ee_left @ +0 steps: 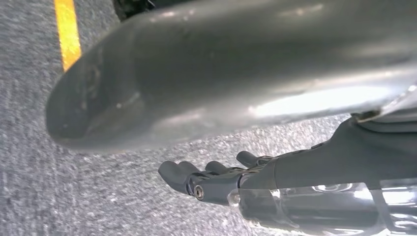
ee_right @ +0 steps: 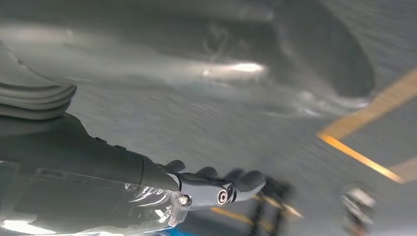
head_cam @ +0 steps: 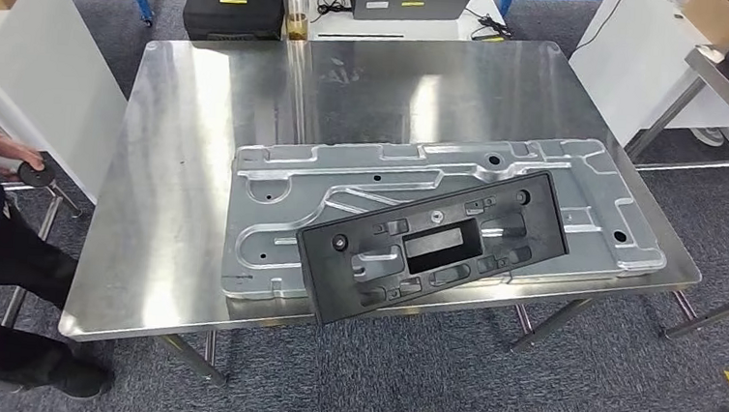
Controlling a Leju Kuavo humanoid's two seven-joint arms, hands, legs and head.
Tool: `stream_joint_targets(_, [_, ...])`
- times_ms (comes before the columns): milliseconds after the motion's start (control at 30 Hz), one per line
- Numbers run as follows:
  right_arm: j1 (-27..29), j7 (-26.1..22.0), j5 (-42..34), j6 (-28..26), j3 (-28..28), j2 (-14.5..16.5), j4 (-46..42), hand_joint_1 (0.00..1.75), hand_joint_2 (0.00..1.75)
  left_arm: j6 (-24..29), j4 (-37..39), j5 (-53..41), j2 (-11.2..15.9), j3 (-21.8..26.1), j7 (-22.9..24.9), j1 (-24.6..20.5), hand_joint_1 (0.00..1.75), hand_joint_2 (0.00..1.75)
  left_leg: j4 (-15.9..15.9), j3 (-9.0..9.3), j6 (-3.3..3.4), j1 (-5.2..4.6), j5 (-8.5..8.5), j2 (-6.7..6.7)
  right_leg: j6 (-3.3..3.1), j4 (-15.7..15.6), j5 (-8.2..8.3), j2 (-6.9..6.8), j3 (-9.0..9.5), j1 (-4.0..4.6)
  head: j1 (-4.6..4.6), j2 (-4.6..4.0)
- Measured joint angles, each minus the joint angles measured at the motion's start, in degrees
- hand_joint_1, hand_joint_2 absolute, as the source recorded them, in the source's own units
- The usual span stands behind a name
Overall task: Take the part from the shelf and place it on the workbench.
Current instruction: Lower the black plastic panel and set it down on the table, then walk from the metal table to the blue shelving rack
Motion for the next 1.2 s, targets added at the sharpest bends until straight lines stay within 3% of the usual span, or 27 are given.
stream_joint_targets(33, [-0.5,-0.4,0.4,0.0,-0.5,1.1,2.3,0.00,0.00,-0.1,0.0,0.0,0.0,0.0,0.1,0.0,0.00,0.00,0.1,-0.14,-0.16,0.02,0.09,0.01,0.27,0.7,0.39,-0.02,-0.15,-0.27,0.05,0.00])
stream_joint_targets(67, [-0.8,-0.9,0.7,0.1,-0.8,2.1,4.4,0.00,0.00,-0.1,0.0,-0.1,0.0,0.0,0.2,0.0,0.00,0.00,0.2,-0.31,-0.42,0.11,0.17,-0.04,0.54,-0.8,1.84,-0.04,0.75,-0.55,0.07,0.00])
stream_joint_targets(133, [-1.4,-2.2,1.5,0.6,-1.3,4.1,7.7,0.00,0.00,-0.3,0.0,-0.3,0.0,0.0,0.2,0.0,0.00,0.00,0.7,-0.74,-1.23,0.37,0.21,-0.16,1.10,-8.1,5.33,-0.04,4.65,-1.08,0.45,0.00])
stream_joint_targets(167, [-1.7,-3.0,2.1,1.1,-1.4,5.2,9.2,0.00,0.00,-0.4,0.0,-0.4,0.0,0.0,0.1,0.0,0.00,0.00,1.0,-0.94,-1.76,0.43,0.21,-0.20,0.92,-11.0,6.58,0.25,6.06,-1.14,0.64,0.00])
stream_joint_targets(233, [-2.4,-4.6,3.9,2.2,-1.4,7.4,12.1,0.00,0.00,-0.5,0.0,-0.5,0.0,0.0,0.0,-0.1,0.00,0.00,1.5,-1.28,-2.80,0.38,0.40,-0.24,0.01,-13.0,7.00,0.84,6.86,-1.00,0.63,0.00])
stream_joint_targets(300, [-2.7,-6.2,5.9,3.2,-1.4,9.2,14.5,0.00,0.00,-0.5,0.0,-0.5,0.0,0.0,0.0,-0.1,0.00,0.00,1.7,-1.55,-3.67,0.52,0.69,-0.22,-1.37,-12.7,7.29,0.96,6.14,-0.91,-0.03,0.00])
stream_joint_targets(333, [-2.8,-7.0,6.7,3.5,-1.3,9.9,15.4,0.00,0.00,-0.5,0.0,-0.5,0.0,0.0,0.0,-0.1,0.00,0.00,2.2,-1.90,-3.98,0.64,0.03,-0.08,-2.02,-12.6,7.63,0.86,5.76,-0.85,-0.48,0.00])
stream_joint_targets(400, [-2.9,-8.1,8.1,4.0,-1.3,11.3,16.8,0.00,0.00,-0.7,0.0,-0.6,-0.1,0.0,0.0,-0.1,0.00,0.00,6.4,-3.50,-4.33,0.83,-3.97,0.25,-3.08,-12.7,8.51,0.60,4.82,-0.67,-1.60,0.00])
stream_joint_targets(467, [-2.9,-8.8,9.3,4.3,-1.2,12.5,18.0,0.00,0.00,-0.9,0.0,-0.6,-0.2,0.0,-0.1,-0.1,0.00,0.00,13.9,-5.77,-4.44,0.82,-9.32,0.40,-3.59,-12.7,9.41,0.38,3.65,-0.19,-2.58,0.00])
stream_joint_targets(500, [-2.9,-9.1,9.7,4.4,-1.2,13.0,18.5,0.00,0.00,-1.0,0.0,-0.6,-0.3,0.0,-0.1,-0.1,0.00,0.00,16.8,-6.29,-4.42,0.79,-10.80,0.39,-3.69,-12.6,9.83,0.27,3.04,0.07,-2.83,0.00])
stream_joint_targets(533, [-2.9,-9.3,10.0,4.6,-1.2,13.5,19.0,0.00,0.00,-1.1,0.0,-0.7,-0.3,0.0,-0.1,-0.1,0.00,0.00,18.0,-5.90,-4.26,0.76,-11.13,0.38,-3.75,-12.5,10.25,0.17,2.41,0.35,-3.01,0.00])
stream_joint_targets(567, [-2.9,-9.4,10.2,4.7,-1.2,13.9,19.4,0.00,0.00,-1.1,0.0,-0.7,-0.4,0.0,-0.1,-0.1,0.00,0.00,17.0,-4.34,-3.96,0.69,-10.32,0.36,-3.77,-12.4,10.65,0.13,1.83,0.59,-3.09,0.00])
stream_joint_targets(600, [-3.0,-9.5,10.4,4.7,-1.2,14.2,19.8,0.00,0.00,-1.2,0.0,-0.8,-0.4,0.0,-0.1,-0.1,0.00,0.00,13.9,-1.76,-3.53,0.55,-8.91,0.31,-3.75,-12.4,11.04,0.11,1.31,0.79,-3.13,0.00])
stream_joint_targets(667, [-3.0,-9.4,10.5,4.7,-1.1,14.7,20.3,0.00,0.00,-1.2,0.0,-0.9,-0.5,0.0,-0.2,-0.3,0.00,0.00,5.3,4.53,-2.48,0.12,-7.00,-0.01,-3.50,-12.2,11.77,0.13,0.64,1.06,-3.15,0.00])
stream_joint_targets(733, [-3.1,-9.2,10.7,4.7,-1.0,15.0,20.7,0.00,0.00,-1.3,-0.1,-1.0,-0.6,0.0,-0.2,-0.5,0.00,0.00,0.5,7.54,-1.92,-0.30,-6.76,-0.37,-2.93,-12.3,12.57,0.15,0.42,1.12,-3.14,0.00])
stream_joint_targets(833, [-3.1,-8.7,11.0,4.7,-0.9,15.2,21.2,0.00,0.00,-1.6,-0.1,-1.0,-0.7,0.0,-0.3,-0.5,0.00,0.00,0.1,6.73,-1.24,-0.45,-5.60,-0.40,-1.82,-12.4,13.25,0.27,0.05,0.91,-3.28,0.00])
stream_joint_targets(867, [-3.0,-8.5,11.0,4.7,-0.9,15.2,21.4,0.00,0.00,-1.6,-0.1,-1.0,-0.7,0.0,-0.3,-0.5,0.00,0.00,0.0,6.10,-0.83,-0.40,-4.91,-0.34,-1.51,-11.5,11.92,0.28,-0.47,0.81,-3.19,0.00])
stream_joint_targets(900, [-2.9,-8.4,11.1,4.7,-0.8,15.2,21.5,0.00,0.00,-1.6,-0.1,-1.1,-0.7,0.0,-0.3,-0.5,0.00,0.00,-0.1,5.31,-0.48,-0.34,-4.16,-0.28,-1.26,-9.3,9.49,0.27,-1.29,0.74,-3.04,0.00])
stream_joint_targets(967, [-3.0,-8.3,11.2,4.7,-0.8,15.2,21.7,0.00,0.00,-1.6,-0.1,-1.1,-0.8,0.0,-0.3,-0.5,0.00,0.00,-0.1,3.62,0.02,-0.54,-2.84,-0.22,-0.98,-2.1,3.35,0.17,-3.08,0.66,-2.41,0.00])
stream_joint_targets(1000, [-3.1,-8.3,11.2,4.7,-0.8,15.2,21.8,0.00,0.00,-1.7,-0.2,-1.1,-0.9,0.0,-0.3,-0.4,0.00,0.00,-0.1,2.80,0.14,-0.73,-2.19,-0.16,-0.94,1.3,1.60,0.17,-3.49,0.69,-2.14,0.00])
stream_joint_targets(1033, [-3.1,-8.4,11.4,4.7,-0.8,15.2,21.9,0.00,0.00,-1.7,-0.2,-1.1,-1.0,0.0,-0.3,-0.4,0.00,0.00,0.0,1.98,0.23,-0.94,-1.55,-0.09,-1.03,3.4,1.26,0.17,-3.24,0.76,-1.89,0.00])
stream_joint_targets(1067, [-3.1,-8.4,11.5,4.7,-0.7,15.3,21.9,0.00,0.00,-1.8,-0.2,-1.1,-1.0,0.0,-0.3,-0.4,0.00,0.00,0.0,1.17,0.28,-1.16,-0.95,-0.01,-1.24,3.7,2.17,0.17,-2.15,0.86,-1.62,0.00])
stream_joint_targets(1100, [-3.2,-8.4,11.7,4.7,-0.6,15.3,22.0,0.00,0.00,-1.8,-0.2,-1.1,-1.1,0.0,-0.3,-0.3,0.00,0.00,0.1,0.41,0.29,-1.39,-0.39,0.06,-1.63,1.8,3.80,0.17,-0.12,1.05,-1.39,0.00])
stream_joint_targets(1167, [-3.4,-8.4,12.1,4.7,-0.4,15.3,22.2,0.00,0.00,-1.9,-0.2,-1.1,-1.2,0.0,-0.4,-0.3,0.00,0.00,0.3,-0.66,0.24,-1.77,0.53,0.25,-2.90,-6.4,6.03,0.11,5.86,1.73,-1.11,0.00])
stream_joint_targets(1200, [-3.5,-8.4,12.2,4.7,-0.3,15.3,22.2,0.00,0.44,-2.0,-0.3,-1.1,-1.3,0.0,-0.4,-0.3,0.00,0.00,0.3,-1.04,0.13,-1.92,0.98,0.41,-3.48,-10.6,6.12,0.02,8.54,2.02,-1.14,0.00])
